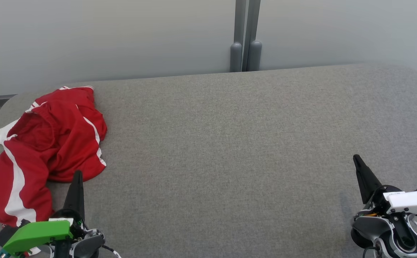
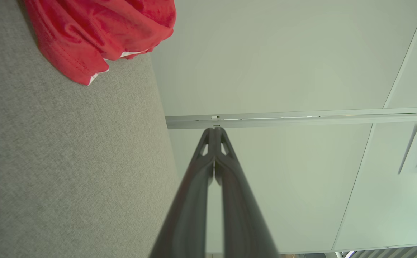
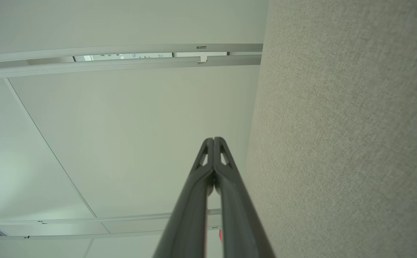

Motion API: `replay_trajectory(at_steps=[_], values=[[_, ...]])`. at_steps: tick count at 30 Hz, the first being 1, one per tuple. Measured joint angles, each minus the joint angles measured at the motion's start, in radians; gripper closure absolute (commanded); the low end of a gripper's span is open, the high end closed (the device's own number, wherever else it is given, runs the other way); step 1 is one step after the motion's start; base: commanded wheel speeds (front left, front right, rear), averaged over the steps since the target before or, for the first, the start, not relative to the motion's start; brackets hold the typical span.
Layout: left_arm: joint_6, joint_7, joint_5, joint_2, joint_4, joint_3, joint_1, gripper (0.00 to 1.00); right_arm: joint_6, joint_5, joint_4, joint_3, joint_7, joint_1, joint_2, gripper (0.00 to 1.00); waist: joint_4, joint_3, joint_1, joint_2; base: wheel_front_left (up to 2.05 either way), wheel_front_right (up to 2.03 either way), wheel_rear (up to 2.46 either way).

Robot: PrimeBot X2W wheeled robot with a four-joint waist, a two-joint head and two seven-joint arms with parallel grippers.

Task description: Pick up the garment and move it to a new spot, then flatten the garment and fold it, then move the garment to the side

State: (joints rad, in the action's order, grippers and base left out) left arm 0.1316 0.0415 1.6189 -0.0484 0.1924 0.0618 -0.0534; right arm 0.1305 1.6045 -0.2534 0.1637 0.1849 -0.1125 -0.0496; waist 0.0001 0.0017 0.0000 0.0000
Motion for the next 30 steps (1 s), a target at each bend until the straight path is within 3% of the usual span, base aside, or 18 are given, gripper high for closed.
replay_trajectory(at_steps=[26,27,30], values=[[0.0,0.0,0.0,0.0,0.0,0.0,0.0,1.0,0.0,0.0,0.0,0.0,0.0,0.0,0.0,1.0,0.0,0.0,0.0,0.0,0.0,0.0,0.0],[0.0,0.0,0.0,0.001,0.004,0.0,0.002,0.0,0.0,0.0,-0.003,0.0,0.0,0.002,0.001,0.0,0.0,0.0,0.0,0.0,0.0,0.0,0.0],[0.0,0.0,0.0,0.004,0.031,-0.003,0.021,0.0,0.0,0.0,-0.028,-0.002,-0.001,0.026,0.01,0.0,0.0,0.0,0.0,0.0,0.0,0.0,0.0]])
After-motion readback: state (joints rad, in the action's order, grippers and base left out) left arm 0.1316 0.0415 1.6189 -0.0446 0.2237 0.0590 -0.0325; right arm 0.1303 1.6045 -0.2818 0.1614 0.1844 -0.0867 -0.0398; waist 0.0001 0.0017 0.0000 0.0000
